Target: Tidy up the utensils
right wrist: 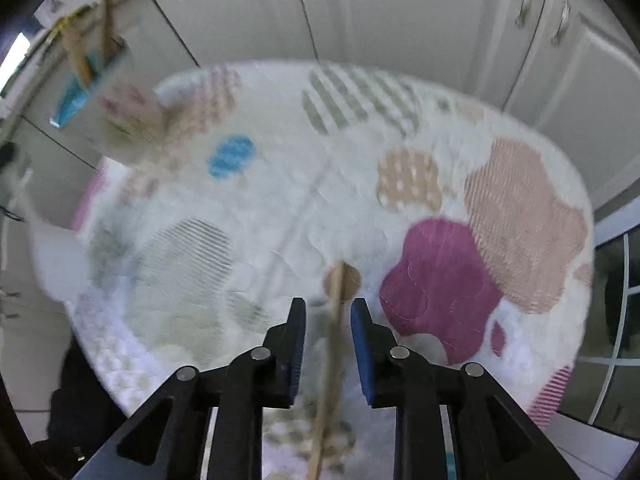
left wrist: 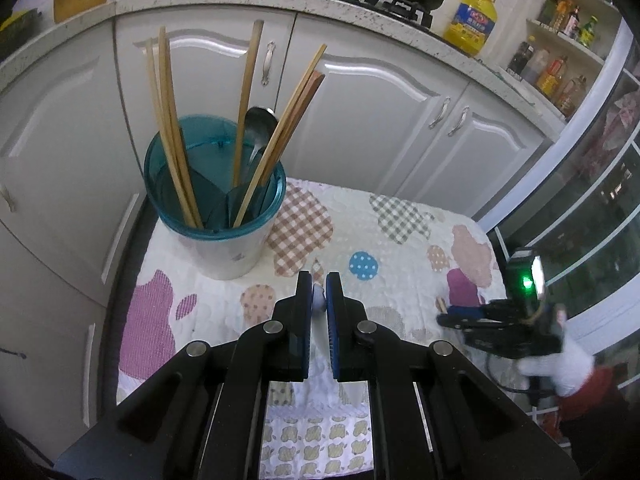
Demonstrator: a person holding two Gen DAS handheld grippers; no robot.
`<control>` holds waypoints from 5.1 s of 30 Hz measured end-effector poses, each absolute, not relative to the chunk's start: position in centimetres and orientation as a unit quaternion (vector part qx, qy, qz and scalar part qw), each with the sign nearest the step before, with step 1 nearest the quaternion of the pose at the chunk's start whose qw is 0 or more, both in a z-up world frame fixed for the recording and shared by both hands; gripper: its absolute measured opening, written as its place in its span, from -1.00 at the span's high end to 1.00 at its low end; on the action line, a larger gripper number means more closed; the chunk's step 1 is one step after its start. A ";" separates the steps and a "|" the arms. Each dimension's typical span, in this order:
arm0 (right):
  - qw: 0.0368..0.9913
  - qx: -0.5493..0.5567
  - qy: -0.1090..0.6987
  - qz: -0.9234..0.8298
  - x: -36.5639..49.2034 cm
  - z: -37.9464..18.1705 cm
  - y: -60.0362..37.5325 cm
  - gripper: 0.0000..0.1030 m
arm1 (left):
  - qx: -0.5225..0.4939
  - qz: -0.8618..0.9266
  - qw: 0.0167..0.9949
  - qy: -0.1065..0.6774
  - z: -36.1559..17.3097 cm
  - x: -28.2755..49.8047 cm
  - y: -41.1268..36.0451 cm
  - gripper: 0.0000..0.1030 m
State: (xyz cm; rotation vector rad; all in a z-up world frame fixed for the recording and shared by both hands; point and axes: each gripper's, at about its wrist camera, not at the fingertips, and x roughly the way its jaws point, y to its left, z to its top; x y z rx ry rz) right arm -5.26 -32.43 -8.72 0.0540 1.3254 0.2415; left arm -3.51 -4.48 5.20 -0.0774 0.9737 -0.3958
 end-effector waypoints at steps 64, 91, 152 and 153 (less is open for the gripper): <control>0.898 0.012 0.327 0.294 7.8 19.5 -14.0 0.91 | 0.024 -0.028 0.935 0.353 10.8 6.5 2.5 0.89; 0.873 0.058 0.403 0.270 6.1 12.1 -17.0 0.27 | -0.036 -0.034 0.914 0.402 8.2 4.8 2.4 0.52; 0.912 0.015 0.358 0.197 -4.2 13.1 -14.9 -0.03 | -0.021 0.014 0.942 0.335 12.7 -5.5 2.1 0.49; 0.912 0.015 0.358 0.197 -4.2 13.1 -14.9 -0.03 | -0.020 0.015 0.942 0.335 12.7 -5.5 2.1 0.49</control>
